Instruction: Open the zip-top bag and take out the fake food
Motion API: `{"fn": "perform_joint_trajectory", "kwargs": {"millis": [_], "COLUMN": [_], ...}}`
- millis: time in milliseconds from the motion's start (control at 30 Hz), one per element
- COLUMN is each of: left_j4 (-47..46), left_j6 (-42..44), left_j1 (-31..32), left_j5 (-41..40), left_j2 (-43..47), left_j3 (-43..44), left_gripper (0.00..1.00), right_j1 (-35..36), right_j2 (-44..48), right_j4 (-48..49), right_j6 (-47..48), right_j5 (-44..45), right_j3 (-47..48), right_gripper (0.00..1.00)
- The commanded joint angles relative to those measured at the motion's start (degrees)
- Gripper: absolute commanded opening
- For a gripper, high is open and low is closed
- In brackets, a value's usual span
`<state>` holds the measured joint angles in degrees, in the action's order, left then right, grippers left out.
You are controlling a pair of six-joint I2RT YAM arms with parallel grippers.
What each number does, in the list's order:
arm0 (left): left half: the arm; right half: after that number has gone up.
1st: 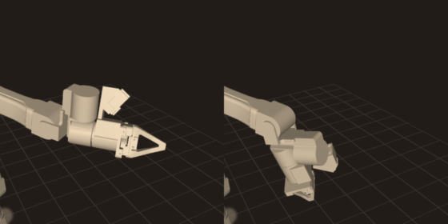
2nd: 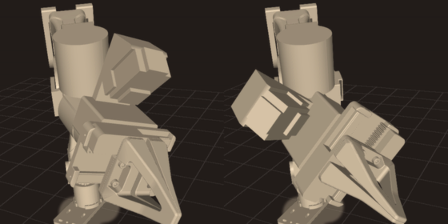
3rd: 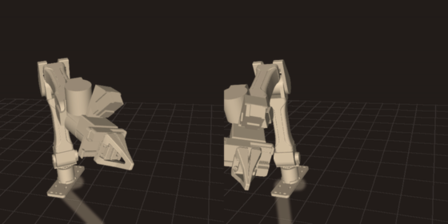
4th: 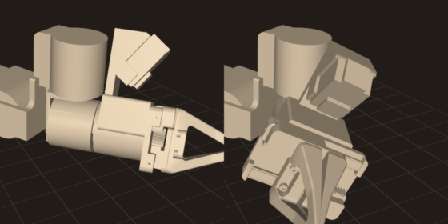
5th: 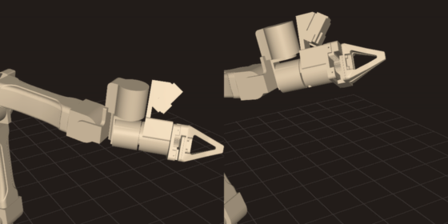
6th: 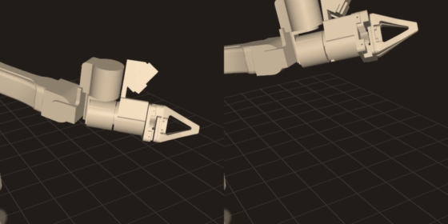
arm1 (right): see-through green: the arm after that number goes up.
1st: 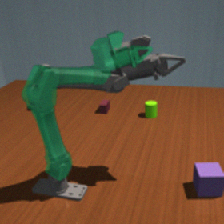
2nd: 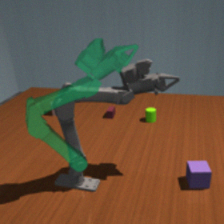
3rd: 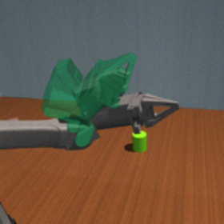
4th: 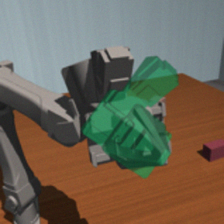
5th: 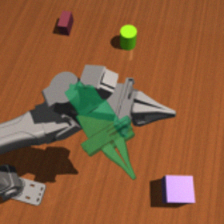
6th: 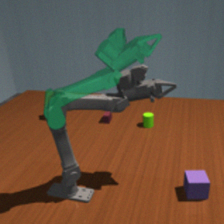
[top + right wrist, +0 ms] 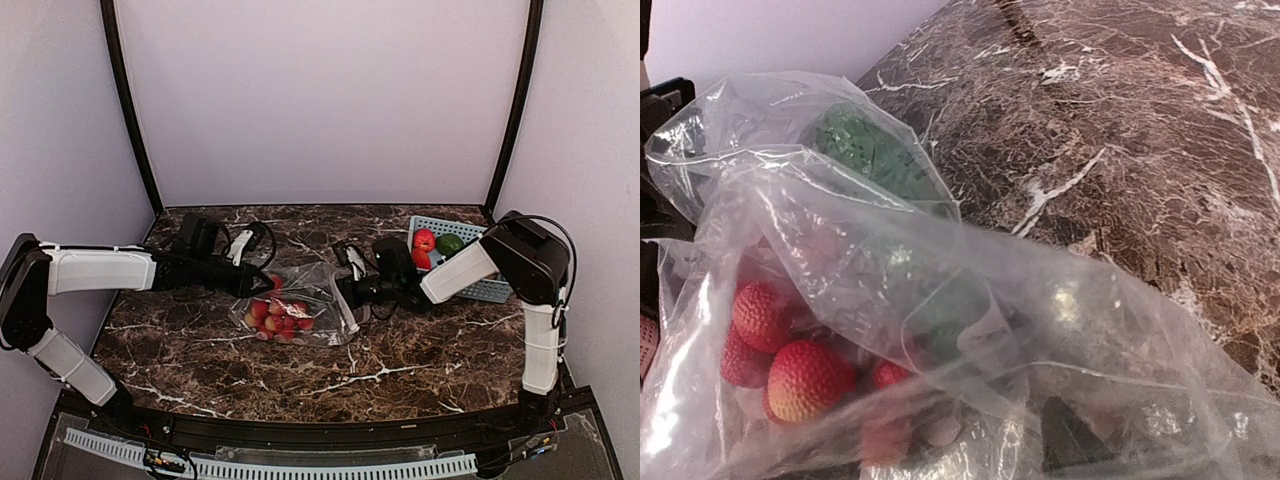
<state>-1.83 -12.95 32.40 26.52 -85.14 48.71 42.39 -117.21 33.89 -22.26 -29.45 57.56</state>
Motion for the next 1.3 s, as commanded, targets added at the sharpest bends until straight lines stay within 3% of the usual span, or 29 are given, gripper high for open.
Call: {"fn": "perform_joint_trajectory", "kwargs": {"millis": [0, 233, 467, 633, 733, 900, 1033, 1167, 1267], "left_j4": [-1.8, -0.8, -0.4, 3.2, 6.1, 7.0, 8.2, 10.3, 11.4], "left_j6": [3.5, 4.7, 5.7, 6.2, 5.5, 3.0, 1.4, 1.3, 1.4], "left_j1": [2.8, 4.0, 4.0, 4.0, 3.9, 3.5, 2.5, 1.5, 1.0], "left_j5": [3.4, 1.7, 3.3, -1.3, -6.0, -11.5, -18.5, -23.8, -24.0], "left_j2": [1.4, 0.7, 2.7, 3.1, 2.3, 4.1, 7.4, 8.9, 7.8], "left_j3": [-0.1, 1.1, -0.9, -0.3, 0.6, 0.2, -0.2, 1.1, 3.1], "left_gripper": [0.01, 0.01, 0.01, 0.02, 0.15, 0.50, 0.71, 0.87, 0.92], "right_j1": [0.6, 0.6, -1.7, -2.5, -2.0, -1.6, -1.3, -1.0, -0.9], "right_j2": [-1.4, 0.0, 5.7, 8.8, 9.1, 9.9, 9.3, 8.1, 6.9], "right_j4": [5.1, 6.8, 4.7, 3.8, 3.5, 5.7, 5.8, 5.9, 6.6], "right_j6": [-5.1, -10.4, -12.2, -11.0, -9.4, -9.2, -9.1, -9.4, -10.5], "right_j5": [-1.6, -0.9, 11.3, 13.3, 10.1, 5.4, 2.0, -0.8, -2.4], "right_j3": [1.1, -0.4, -6.3, -8.7, -9.3, -12.3, -12.7, -10.9, -9.2], "right_gripper": [0.61, 0.60, 0.61, 0.59, 0.51, 0.47, 0.45, 0.45, 0.46]}}
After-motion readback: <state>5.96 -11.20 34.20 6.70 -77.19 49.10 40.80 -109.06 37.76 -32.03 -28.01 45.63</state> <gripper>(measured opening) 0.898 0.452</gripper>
